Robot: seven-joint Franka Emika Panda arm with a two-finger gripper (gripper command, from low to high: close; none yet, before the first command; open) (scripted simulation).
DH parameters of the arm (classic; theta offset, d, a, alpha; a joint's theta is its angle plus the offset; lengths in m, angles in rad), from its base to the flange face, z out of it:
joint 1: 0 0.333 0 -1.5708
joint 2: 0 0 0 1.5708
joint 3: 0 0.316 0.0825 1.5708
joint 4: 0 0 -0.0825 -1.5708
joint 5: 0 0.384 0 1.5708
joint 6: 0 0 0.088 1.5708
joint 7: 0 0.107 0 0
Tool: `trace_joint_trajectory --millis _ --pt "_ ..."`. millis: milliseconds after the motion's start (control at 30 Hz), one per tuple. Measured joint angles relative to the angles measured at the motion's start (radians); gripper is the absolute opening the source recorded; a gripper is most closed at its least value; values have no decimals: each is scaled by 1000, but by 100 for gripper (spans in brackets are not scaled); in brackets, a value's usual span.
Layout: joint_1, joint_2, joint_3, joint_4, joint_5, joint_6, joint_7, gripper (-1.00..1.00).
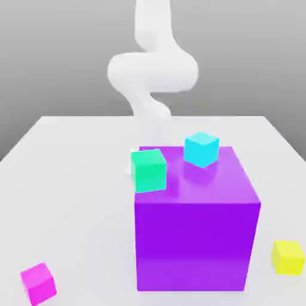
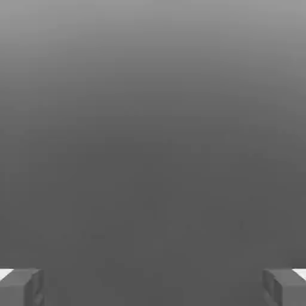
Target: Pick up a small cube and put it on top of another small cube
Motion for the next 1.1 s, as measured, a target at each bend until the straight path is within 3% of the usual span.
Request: trace_joint_trajectory --millis 600,867,1033,1067,1100 --pt "300 659 106 -79 -2 247 -523 0" --pt "395 953 162 -113 -95 354 -686 0" --pt "442 1134 122 -86 -162 482 -663 0" --pt "446 1157 116 -81 -171 499 -657 -100" --pt "446 1157 116 -81 -171 499 -657 -100"
